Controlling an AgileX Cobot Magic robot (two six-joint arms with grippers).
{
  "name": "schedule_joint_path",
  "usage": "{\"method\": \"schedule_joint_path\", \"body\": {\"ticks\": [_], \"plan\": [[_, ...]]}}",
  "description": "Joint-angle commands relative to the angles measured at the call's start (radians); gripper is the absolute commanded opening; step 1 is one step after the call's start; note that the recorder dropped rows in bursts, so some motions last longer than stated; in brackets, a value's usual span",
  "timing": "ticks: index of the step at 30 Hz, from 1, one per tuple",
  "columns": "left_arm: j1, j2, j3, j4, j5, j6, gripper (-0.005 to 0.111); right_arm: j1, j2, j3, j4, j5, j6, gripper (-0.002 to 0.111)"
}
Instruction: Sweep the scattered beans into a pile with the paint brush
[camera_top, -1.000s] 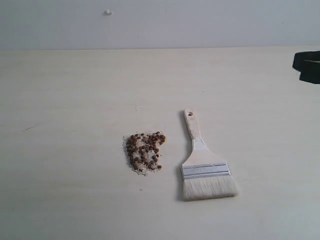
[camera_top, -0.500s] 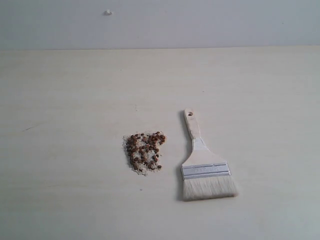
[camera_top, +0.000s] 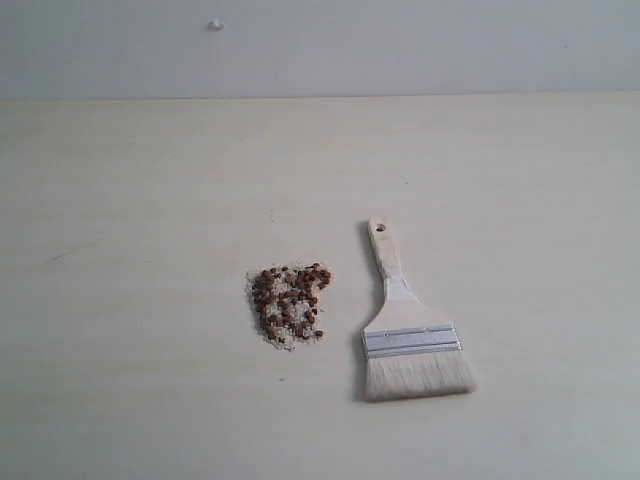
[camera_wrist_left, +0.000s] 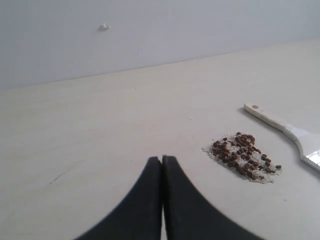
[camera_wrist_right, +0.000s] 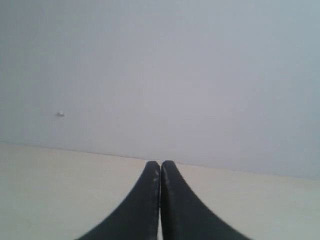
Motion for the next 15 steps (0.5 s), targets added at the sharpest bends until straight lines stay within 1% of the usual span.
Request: {"method": "schedule_joint_path", "body": {"ticks": [1, 8, 15], "plan": [[-0.004, -0.003, 0.004, 0.003, 0.000, 0.003, 0.000, 0.001, -0.091, 0.085, -0.411, -0.004, 0.407, 0.000], [-0.004, -0.003, 0.004, 0.003, 0.000, 0.003, 0.000, 0.001, -0.259, 0.247, -0.429, -0.004, 0.383, 0.000], [-0.004, -0.003, 0.004, 0.003, 0.000, 0.003, 0.000, 0.001, -0.273, 0.339, -0.432, -0.002, 0.383, 0.000]]}}
